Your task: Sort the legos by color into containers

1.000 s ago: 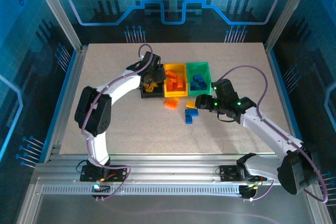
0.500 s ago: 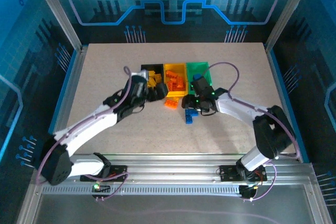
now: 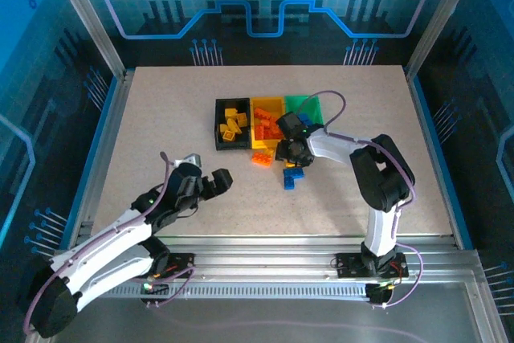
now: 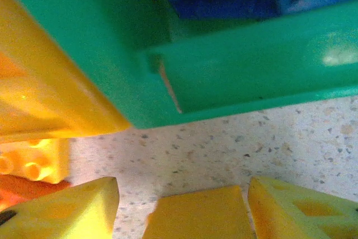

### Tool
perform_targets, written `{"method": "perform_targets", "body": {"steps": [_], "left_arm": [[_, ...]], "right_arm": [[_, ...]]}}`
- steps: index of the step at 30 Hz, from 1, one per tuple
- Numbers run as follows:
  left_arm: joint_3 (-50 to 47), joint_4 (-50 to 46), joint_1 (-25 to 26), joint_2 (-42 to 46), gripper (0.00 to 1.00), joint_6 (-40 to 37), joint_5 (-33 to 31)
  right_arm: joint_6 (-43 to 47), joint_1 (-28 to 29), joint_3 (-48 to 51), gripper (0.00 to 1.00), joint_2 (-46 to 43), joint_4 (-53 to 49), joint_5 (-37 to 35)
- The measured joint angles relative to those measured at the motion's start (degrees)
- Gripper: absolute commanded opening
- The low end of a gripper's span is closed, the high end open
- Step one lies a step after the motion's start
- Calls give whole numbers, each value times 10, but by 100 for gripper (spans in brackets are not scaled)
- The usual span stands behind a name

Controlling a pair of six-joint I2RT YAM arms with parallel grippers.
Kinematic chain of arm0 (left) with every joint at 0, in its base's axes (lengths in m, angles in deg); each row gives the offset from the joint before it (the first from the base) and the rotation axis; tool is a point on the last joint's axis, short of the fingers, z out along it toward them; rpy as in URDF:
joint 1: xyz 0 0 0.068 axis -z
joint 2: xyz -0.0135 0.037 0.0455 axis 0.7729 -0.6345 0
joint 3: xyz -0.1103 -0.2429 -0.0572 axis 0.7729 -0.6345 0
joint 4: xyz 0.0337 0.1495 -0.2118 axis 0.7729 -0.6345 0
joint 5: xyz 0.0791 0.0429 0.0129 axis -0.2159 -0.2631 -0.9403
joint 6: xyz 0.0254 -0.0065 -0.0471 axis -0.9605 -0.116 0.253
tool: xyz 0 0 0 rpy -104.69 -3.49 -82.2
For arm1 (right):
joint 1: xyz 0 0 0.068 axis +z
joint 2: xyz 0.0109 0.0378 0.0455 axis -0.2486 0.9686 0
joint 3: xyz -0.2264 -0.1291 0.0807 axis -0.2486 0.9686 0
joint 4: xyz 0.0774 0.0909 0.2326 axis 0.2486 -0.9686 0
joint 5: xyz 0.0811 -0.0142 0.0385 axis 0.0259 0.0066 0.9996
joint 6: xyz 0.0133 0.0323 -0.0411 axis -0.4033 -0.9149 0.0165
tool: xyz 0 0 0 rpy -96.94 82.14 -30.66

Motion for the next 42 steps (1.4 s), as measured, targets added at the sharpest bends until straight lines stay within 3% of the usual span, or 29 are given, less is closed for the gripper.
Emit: {"method": "perform_targets", "body": {"steps": [8,16,20,25,34,38,42], "left_arm": [[-4,-22,0,11,99,4,-16],[-6,-31,0,11,99,4,-29],[-13,-40,0,11,99,4,-31],[-14,-52,0,21,99,5,-31],[-15,-82,0,56,99,17,-28],[-15,-97,0,78,99,19,-27],[-15,-109,0,92,99,19,-26]], "right_arm": [[7,0,1,35,-3,-2,-6],[52,36,2,35,-96,-20,-3],[82,84,-78,35,-96,-27,11],[99,115,-227,35,-6,-25,21],[102,104,-522,38,233,-71,11],[107,98,-634,62,310,-98,14],[121,95,-682,67,334,-120,19]]}}
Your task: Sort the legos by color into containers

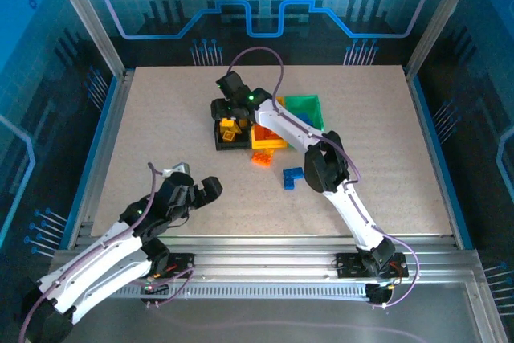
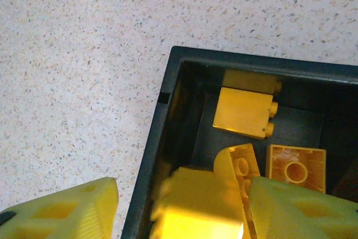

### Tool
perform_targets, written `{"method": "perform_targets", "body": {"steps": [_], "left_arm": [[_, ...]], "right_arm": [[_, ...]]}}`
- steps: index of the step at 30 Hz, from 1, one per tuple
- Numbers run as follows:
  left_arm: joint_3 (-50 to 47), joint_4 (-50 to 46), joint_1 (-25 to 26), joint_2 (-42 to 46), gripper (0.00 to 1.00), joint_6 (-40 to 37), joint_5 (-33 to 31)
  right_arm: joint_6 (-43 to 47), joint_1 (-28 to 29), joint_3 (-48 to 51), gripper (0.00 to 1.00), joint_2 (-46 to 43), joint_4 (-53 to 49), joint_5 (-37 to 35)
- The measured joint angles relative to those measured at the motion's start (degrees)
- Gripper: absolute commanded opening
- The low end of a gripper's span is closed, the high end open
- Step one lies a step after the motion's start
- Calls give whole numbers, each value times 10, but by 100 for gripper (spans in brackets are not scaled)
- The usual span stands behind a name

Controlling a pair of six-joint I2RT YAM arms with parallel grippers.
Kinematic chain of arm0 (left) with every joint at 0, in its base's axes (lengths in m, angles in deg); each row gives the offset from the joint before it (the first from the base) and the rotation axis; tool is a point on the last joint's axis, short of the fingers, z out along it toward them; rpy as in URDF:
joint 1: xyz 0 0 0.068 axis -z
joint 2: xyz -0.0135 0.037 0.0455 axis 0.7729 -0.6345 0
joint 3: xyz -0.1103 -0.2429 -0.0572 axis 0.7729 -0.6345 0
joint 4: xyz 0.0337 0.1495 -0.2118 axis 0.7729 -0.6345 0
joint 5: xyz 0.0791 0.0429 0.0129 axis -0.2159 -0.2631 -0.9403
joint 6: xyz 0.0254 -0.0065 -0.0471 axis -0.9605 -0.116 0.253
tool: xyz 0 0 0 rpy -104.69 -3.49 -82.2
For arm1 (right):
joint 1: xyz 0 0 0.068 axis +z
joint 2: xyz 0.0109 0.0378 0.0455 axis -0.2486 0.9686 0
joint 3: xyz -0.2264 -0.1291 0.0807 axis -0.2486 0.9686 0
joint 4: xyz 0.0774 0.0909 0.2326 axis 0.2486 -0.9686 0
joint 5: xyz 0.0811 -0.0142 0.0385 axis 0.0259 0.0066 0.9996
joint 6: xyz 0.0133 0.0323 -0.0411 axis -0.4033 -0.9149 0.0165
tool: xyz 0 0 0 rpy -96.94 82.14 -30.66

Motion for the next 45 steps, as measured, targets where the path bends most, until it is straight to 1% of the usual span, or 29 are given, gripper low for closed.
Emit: {"method": "perform_targets", "body": {"steps": [3,5,8,13,16,19,22,25,28,32,36,38,45], "left_arm": [[0,-2,0,0,99,0,0],[0,-2,0,0,99,0,0],[0,-2,0,0,99,0,0],[0,-2,0,0,99,-1,0],[0,-2,0,-6,99,-1,0],[0,4,0,-22,99,-1,0],[0,18,0,-41,99,-1,0],[0,33,0,-57,99,0,0],[0,50,0,-86,99,0,5],[0,59,0,-107,99,0,10],[0,63,0,-109,99,0,15],[0,64,0,-109,99,0,16],[0,64,0,-109,99,0,16]], "right_arm": [[7,0,16,70,-16,0,3],[7,0,68,71,-51,8,4],[6,0,167,71,-125,10,4],[-14,1,385,71,-308,30,1],[-29,2,497,71,-390,43,-2],[-49,5,625,72,-458,44,-7],[-69,9,728,73,-488,31,-7],[-80,9,775,72,-490,31,-7],[-88,12,800,71,-489,35,-5],[-96,17,802,67,-475,47,-12],[-97,16,802,63,-440,61,-25],[-97,16,800,59,-426,64,-33],[-94,16,796,41,-423,70,-44]]}}
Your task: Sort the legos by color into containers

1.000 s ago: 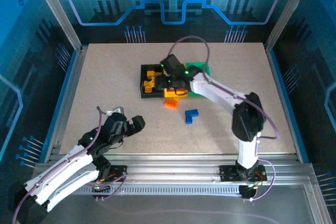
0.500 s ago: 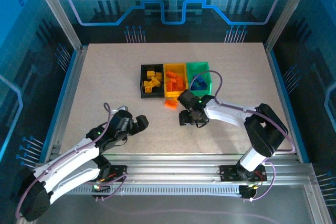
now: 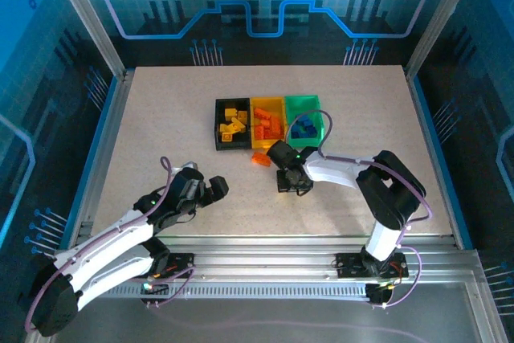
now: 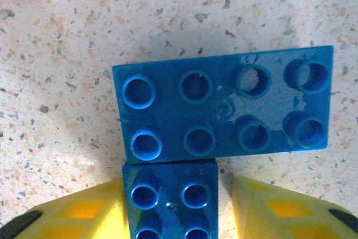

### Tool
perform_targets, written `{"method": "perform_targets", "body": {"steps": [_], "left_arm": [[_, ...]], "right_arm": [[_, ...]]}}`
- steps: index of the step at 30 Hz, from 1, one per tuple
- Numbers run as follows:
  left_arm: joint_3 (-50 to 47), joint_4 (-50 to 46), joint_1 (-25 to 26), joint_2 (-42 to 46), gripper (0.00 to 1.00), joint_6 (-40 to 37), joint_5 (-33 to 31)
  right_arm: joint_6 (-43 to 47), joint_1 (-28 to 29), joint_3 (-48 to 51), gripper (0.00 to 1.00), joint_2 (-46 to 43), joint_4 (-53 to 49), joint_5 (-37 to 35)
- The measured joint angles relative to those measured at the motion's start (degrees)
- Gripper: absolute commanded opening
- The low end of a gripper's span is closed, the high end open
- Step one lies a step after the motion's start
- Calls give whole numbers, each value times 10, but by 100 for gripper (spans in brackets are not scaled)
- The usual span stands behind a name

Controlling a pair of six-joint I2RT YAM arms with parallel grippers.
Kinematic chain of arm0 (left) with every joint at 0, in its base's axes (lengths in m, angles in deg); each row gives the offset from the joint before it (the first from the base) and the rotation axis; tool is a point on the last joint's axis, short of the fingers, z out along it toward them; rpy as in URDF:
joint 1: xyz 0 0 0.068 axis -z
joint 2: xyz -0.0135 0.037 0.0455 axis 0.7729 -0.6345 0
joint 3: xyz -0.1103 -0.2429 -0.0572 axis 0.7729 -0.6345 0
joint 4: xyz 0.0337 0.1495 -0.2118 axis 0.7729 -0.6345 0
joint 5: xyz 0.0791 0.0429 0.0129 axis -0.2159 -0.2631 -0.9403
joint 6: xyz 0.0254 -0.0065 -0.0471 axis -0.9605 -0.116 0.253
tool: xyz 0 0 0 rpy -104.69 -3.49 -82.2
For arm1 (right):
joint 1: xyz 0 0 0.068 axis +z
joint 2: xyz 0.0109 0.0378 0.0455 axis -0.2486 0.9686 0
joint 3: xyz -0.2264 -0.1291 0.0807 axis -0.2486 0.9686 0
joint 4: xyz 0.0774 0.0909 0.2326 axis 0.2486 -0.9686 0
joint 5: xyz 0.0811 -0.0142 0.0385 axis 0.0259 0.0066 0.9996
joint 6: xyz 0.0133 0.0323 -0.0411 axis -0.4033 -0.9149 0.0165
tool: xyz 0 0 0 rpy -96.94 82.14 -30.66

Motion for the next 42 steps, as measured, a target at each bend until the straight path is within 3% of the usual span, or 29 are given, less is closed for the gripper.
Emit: {"method": "perform_targets", "body": {"steps": [7,13,17,22,30,32,36,42], "left_arm": [[0,10,0,-10,99,0,0],[0,12,0,-15,99,0,0],[0,12,0,-15,99,0,0],[0,12,0,-16,99,0,4],[0,12,0,-17,99,0,14],[0,11,0,-17,99,0,15],[0,12,0,-17,99,1,15],[0,12,0,-17,99,0,15]], "right_arm": [[19,0,4,34,-17,24,3],[42,-5,4,35,-120,10,11],[55,-65,-52,36,-142,-4,21],[69,-153,-160,36,-70,-22,23],[76,-216,-334,39,118,-52,22],[76,-223,-364,44,149,-64,23],[80,-230,-386,59,172,-78,29],[86,-229,-353,59,141,-71,43]]}}
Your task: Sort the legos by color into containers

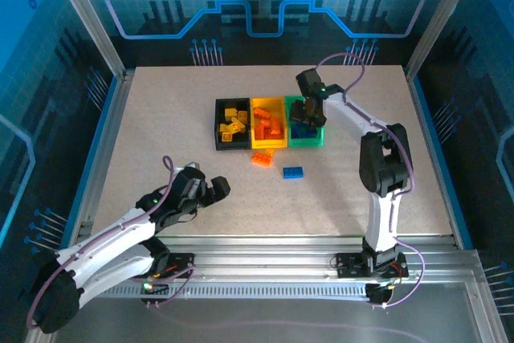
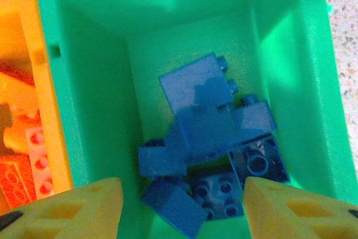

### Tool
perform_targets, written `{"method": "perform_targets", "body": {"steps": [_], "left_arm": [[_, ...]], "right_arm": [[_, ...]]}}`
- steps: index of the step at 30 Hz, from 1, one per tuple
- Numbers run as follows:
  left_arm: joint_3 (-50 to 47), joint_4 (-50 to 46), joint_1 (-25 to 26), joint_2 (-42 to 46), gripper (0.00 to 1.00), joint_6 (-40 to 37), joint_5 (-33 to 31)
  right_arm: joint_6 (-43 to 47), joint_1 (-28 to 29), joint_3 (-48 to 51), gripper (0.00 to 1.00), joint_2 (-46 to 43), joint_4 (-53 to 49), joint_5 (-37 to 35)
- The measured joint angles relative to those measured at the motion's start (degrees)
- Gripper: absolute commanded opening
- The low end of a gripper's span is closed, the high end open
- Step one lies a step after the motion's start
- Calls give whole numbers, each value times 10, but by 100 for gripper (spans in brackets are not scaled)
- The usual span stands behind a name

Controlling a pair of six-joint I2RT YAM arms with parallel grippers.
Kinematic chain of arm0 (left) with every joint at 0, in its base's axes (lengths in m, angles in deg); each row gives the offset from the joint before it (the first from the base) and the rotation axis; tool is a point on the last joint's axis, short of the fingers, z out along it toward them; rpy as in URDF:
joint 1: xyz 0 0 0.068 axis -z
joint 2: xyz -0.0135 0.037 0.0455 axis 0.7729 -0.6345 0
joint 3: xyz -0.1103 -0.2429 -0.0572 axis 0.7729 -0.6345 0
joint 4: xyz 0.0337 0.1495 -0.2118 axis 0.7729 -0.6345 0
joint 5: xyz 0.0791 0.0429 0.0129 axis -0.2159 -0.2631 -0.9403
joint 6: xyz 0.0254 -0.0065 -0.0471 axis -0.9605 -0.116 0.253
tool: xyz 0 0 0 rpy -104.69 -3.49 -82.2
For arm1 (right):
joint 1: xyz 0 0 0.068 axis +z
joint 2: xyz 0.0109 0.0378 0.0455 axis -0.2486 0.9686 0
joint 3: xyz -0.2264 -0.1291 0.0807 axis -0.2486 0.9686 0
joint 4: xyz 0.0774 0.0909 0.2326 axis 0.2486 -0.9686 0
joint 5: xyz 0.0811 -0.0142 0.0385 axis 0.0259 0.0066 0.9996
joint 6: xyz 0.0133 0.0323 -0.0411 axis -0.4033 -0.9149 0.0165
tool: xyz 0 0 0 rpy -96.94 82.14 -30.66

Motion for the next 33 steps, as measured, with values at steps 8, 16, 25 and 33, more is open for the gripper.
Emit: {"method": "perform_targets", "body": {"steps": [8,16,25,33], "left_arm": [[2,0,0,0,99,0,0],[2,0,0,-7,99,0,1],[2,0,0,-9,99,0,7],[2,-1,0,7,99,0,6]], "right_arm": [[1,41,216,34,-209,61,18],[8,87,312,31,-211,101,22],[28,87,269,29,-94,126,-8],[23,89,294,26,-82,132,-12]]}}
